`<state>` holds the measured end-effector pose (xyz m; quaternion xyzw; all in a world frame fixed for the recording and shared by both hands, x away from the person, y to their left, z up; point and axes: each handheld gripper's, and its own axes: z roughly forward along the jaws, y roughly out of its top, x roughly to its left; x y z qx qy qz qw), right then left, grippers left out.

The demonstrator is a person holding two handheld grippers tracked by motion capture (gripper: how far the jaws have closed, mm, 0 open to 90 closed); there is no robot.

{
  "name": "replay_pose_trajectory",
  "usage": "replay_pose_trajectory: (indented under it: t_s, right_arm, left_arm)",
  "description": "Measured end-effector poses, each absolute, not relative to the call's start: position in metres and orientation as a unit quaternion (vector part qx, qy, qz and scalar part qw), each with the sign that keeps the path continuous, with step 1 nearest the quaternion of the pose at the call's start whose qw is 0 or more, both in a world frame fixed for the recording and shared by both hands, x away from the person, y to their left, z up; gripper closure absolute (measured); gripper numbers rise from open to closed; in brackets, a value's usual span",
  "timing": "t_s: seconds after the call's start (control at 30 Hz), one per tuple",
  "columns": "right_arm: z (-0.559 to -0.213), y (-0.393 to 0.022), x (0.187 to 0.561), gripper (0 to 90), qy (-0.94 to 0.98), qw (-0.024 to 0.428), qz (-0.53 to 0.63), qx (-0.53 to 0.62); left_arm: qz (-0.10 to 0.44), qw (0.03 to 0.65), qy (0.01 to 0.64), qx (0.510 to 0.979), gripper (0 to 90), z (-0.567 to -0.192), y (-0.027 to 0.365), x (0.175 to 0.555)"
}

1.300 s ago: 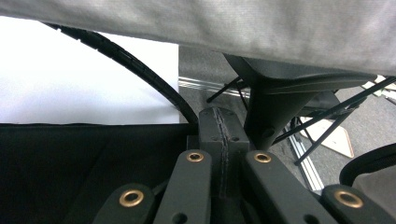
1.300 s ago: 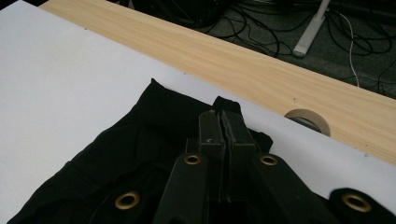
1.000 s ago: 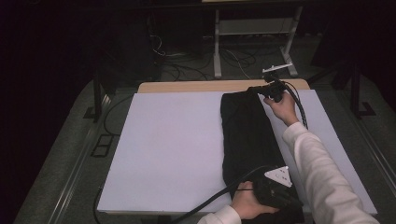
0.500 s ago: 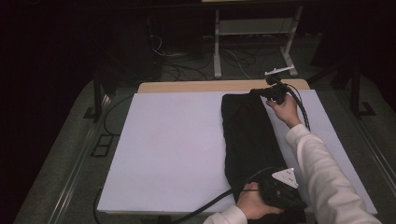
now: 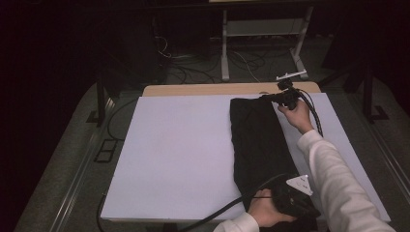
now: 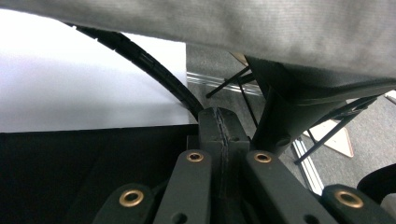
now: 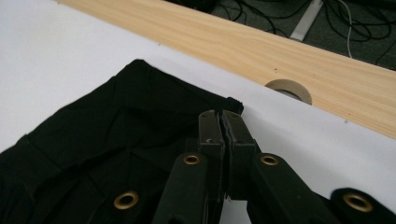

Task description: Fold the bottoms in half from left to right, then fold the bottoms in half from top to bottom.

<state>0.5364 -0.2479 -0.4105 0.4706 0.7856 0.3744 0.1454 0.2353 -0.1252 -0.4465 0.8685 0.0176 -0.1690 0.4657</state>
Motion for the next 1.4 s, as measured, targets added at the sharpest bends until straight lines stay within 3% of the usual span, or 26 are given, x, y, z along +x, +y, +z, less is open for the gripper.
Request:
replay_pose_trajectory:
  t_s: [0.1, 0.2, 0.5, 0.63, 0.73, 1.03, 1.4]
  right_arm:
    - [-0.409, -0.248, 0.534, 81.3, 0.777, 0.122, 0.383, 0.485]
    - [-0.407, -0.245, 0.530, 63.5, 0.776, 0.128, 0.374, 0.491]
    - [-0.399, -0.245, 0.514, 15.4, 0.772, 0.130, 0.388, 0.487]
    - [-0.396, -0.246, 0.502, 0.4, 0.767, 0.131, 0.411, 0.474]
    - [-0.395, -0.247, 0.493, 0.0, 0.760, 0.135, 0.430, 0.468]
    - [-0.395, -0.246, 0.489, 0.0, 0.760, 0.126, 0.435, 0.466]
    - [-0.390, -0.247, 0.485, 0.0, 0.760, 0.115, 0.445, 0.459]
  left_arm:
    - [-0.173, 0.471, 0.008, 0.865, 86.7, -0.447, -0.126, 0.235]
    - [-0.169, 0.481, 0.012, 0.860, 77.7, -0.444, -0.125, 0.235]
    - [-0.137, 0.508, 0.060, 0.849, 38.5, -0.425, -0.106, 0.233]
    - [-0.123, 0.521, 0.081, 0.841, 24.8, -0.419, -0.092, 0.236]
    - [-0.095, 0.530, 0.098, 0.837, 13.7, -0.414, -0.081, 0.242]
    - [-0.051, 0.543, 0.143, 0.826, 0.3, -0.397, -0.047, 0.269]
    - [-0.013, 0.523, 0.156, 0.838, 0.0, -0.389, -0.020, 0.289]
